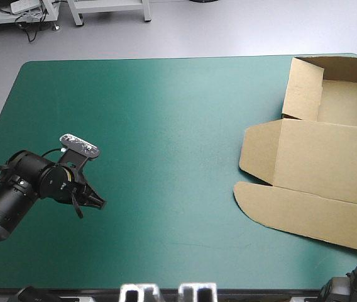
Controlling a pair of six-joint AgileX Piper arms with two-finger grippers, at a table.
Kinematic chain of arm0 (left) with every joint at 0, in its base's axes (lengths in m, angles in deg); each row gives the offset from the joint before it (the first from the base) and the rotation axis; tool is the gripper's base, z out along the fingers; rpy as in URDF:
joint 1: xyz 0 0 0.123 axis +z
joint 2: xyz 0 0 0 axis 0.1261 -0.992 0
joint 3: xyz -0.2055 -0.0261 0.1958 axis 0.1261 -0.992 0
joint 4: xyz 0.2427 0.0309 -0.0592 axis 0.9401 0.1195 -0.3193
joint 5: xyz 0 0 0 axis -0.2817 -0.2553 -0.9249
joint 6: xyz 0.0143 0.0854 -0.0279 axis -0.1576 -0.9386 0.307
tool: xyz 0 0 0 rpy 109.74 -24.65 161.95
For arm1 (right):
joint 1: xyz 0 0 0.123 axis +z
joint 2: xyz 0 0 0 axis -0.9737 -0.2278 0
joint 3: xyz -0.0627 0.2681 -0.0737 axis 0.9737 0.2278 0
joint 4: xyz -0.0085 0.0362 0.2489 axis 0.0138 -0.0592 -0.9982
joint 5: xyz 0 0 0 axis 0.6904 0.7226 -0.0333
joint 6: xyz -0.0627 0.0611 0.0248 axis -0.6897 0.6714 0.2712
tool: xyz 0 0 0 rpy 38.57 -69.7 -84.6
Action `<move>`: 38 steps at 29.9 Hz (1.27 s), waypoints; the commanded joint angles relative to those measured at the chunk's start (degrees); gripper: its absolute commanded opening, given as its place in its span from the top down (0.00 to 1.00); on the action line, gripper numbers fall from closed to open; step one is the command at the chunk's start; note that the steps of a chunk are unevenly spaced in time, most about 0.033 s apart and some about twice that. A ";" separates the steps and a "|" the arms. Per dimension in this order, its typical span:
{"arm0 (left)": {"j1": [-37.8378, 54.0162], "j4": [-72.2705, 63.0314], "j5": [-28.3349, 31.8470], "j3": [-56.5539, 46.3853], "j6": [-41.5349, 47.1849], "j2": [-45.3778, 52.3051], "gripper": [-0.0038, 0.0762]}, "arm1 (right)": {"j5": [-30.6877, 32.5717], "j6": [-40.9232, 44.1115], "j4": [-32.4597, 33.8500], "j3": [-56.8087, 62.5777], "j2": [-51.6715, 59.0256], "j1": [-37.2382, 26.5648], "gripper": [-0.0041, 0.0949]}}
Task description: Fold the box
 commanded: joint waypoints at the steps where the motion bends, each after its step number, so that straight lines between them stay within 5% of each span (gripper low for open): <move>1: -0.10 1.26 1.42 1.52 0.30 1.27 0.96 | -0.15 -2.56 -3.89 -1.53 2.81 -0.68 0.98; 8: -0.10 1.26 1.01 1.52 0.30 1.27 0.96 | -4.36 -5.74 -1.65 0.82 2.40 -0.68 0.93; 11: -0.10 1.26 0.91 1.52 0.30 1.27 0.96 | -4.94 -6.57 -1.00 2.04 2.40 -0.80 0.74; 16: -0.10 1.26 0.55 1.62 0.30 1.32 0.96 | -5.68 -6.00 0.35 2.04 2.90 -1.12 0.27; 19: -0.10 1.26 0.41 1.62 0.30 1.32 0.96 | -6.26 -5.20 2.40 2.04 3.90 -1.12 0.20; 26: -0.10 1.94 0.53 1.62 0.30 1.32 0.96 | -6.00 -4.53 2.00 -2.10 8.50 -1.12 0.21; 31: -0.10 1.94 0.66 1.62 0.30 1.32 0.96 | -3.79 -4.53 -10.21 -6.42 12.68 -1.12 0.23; 34: -0.10 1.94 2.15 1.62 0.56 1.32 0.96 | -0.08 -9.46 -22.94 -6.92 15.07 -0.79 0.38; 38: -0.10 1.94 3.87 1.62 0.70 1.32 0.96 | -0.08 -10.01 -26.99 -6.92 18.06 3.32 0.82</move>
